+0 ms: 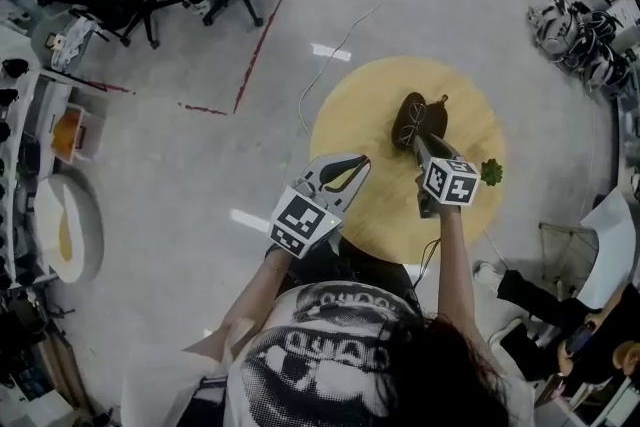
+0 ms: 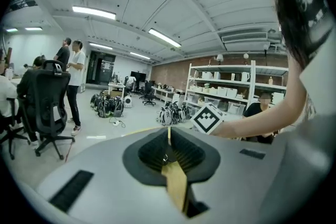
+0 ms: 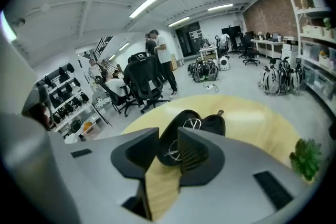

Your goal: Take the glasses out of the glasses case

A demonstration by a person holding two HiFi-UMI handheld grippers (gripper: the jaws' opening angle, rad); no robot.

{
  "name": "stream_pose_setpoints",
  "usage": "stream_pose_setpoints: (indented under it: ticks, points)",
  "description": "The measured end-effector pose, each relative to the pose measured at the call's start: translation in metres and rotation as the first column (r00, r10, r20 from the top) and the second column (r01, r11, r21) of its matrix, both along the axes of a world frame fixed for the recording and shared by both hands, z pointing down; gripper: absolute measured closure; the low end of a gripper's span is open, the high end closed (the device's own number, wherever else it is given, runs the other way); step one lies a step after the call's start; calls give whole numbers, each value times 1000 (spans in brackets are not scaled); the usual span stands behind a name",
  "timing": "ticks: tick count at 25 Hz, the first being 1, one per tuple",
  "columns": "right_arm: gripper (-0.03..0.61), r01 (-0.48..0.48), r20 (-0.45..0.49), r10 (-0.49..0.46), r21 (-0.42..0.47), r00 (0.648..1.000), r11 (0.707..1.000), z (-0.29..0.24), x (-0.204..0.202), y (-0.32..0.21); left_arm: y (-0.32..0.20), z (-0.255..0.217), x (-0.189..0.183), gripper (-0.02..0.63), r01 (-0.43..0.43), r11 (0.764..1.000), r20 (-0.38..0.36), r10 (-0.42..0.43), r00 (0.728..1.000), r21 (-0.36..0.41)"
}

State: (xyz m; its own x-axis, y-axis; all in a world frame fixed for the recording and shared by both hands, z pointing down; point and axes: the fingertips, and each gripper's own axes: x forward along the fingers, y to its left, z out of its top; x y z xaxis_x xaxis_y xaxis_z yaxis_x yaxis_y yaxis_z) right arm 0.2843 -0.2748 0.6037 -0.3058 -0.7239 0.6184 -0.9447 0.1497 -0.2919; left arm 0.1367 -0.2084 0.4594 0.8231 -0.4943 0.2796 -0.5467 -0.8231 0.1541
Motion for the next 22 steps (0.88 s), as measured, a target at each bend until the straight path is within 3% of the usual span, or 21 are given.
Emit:
stream_pose_setpoints:
  ticks: [8, 13, 17, 19, 22]
  points:
    - [435, -65, 46, 73, -161, 996, 985, 57, 17, -49, -7, -2, 9, 592, 106, 994, 33, -107, 994, 12]
    - [386, -127, -31, 124, -249, 992, 960, 85, 26, -54, -7, 2, 3, 592, 166, 986, 59, -166, 984, 5]
    - [350, -124, -60, 111, -293, 992, 948, 97, 27, -53, -6, 4, -6, 592, 201, 980, 78, -200, 977, -3]
    - [355, -107, -41, 100, -303, 994, 947, 97, 25, -54, -6, 6, -9, 592, 214, 977, 80, -212, 974, -10]
    - [413, -70, -23, 66, -298, 998, 952, 95, 21, -53, -5, 10, -13, 592, 224, 974, 82, -221, 972, -19]
